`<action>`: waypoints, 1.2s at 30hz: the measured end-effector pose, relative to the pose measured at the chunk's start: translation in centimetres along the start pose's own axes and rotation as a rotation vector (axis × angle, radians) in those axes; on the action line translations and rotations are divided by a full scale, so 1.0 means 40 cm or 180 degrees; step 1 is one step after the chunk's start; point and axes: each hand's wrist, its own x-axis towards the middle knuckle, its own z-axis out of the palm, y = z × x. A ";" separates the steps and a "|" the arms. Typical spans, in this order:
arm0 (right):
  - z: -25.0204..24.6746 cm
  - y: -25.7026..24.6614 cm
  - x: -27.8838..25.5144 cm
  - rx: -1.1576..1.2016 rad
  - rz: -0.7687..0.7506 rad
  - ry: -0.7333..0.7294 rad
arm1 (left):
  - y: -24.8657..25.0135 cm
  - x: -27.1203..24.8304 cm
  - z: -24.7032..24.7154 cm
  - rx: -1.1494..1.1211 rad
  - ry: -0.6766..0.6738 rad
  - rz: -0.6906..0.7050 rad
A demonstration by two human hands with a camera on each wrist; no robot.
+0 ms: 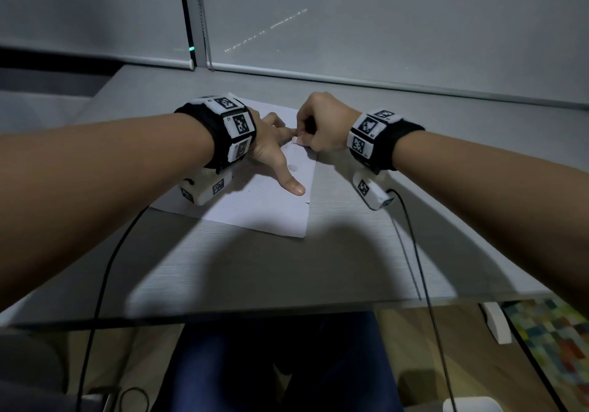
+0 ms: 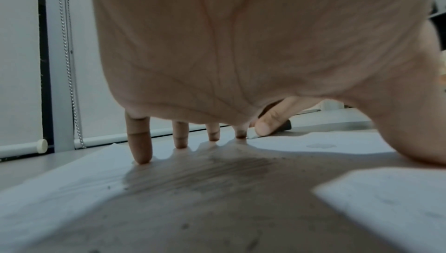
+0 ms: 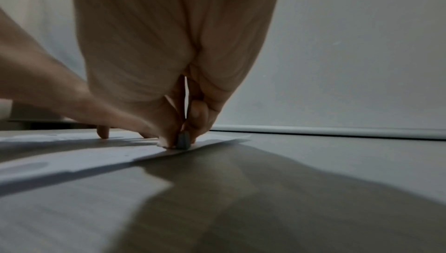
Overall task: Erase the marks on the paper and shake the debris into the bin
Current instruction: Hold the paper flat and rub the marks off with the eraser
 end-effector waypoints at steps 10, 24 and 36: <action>0.009 -0.029 -0.019 0.0124 -0.0120 -0.0193 | -0.001 0.003 0.005 0.0004 0.0012 0.0026; 0.007 -0.005 -0.039 0.0034 -0.0031 0.0017 | 0.006 -0.001 0.001 -0.0011 -0.0051 -0.0024; 0.010 -0.027 -0.103 0.0224 -0.0189 -0.0353 | -0.019 -0.032 0.033 0.0278 0.0328 0.0233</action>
